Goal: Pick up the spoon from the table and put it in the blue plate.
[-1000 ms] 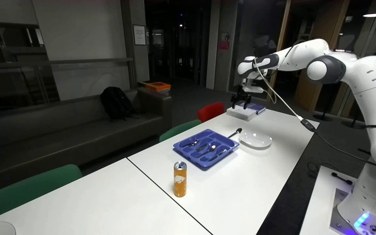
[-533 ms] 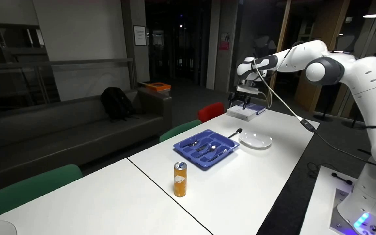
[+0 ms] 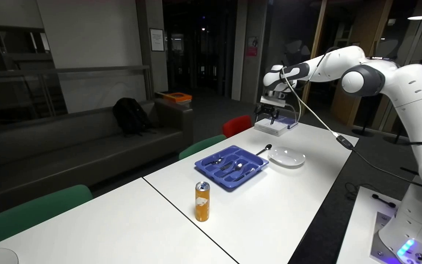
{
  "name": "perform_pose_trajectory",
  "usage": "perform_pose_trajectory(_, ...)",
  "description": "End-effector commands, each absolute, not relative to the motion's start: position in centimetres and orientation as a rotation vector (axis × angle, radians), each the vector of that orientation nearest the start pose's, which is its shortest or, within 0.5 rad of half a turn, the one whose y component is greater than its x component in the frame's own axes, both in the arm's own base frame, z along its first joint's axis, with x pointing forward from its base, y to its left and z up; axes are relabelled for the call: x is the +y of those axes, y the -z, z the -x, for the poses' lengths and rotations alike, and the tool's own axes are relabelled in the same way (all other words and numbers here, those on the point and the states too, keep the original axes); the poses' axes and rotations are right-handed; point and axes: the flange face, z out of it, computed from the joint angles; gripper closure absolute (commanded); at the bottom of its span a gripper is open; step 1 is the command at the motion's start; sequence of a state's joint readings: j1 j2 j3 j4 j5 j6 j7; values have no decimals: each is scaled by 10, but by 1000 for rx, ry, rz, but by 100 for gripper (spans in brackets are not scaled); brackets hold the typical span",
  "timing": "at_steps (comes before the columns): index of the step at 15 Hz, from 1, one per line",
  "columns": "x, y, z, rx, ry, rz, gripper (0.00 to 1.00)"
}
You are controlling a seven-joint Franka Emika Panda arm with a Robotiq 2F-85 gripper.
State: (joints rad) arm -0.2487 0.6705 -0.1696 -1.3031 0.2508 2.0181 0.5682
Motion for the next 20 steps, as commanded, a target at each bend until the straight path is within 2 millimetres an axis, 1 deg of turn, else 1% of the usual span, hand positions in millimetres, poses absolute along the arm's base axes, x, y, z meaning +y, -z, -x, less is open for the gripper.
perform_pose_trajectory(1,-255,-353,-702,1629,135,2478,0)
perform_pose_trajectory(4,-248,-338,-716,1768,206,2288,0)
perform_pose_trajectory(6,-246,-322,-724,1860,271,2181,0)
perform_pose_trajectory(8,-245,-306,-730,1928,312,2121,0)
perform_pose_trajectory(11,-250,-286,-731,2021,321,2066,0)
perform_pose_trajectory(13,-254,-275,-729,2075,294,2057,0)
perform_pose_trajectory(17,-267,-263,-722,2159,234,2088,0)
perform_pose_trajectory(20,-268,-252,-724,2186,197,2078,0)
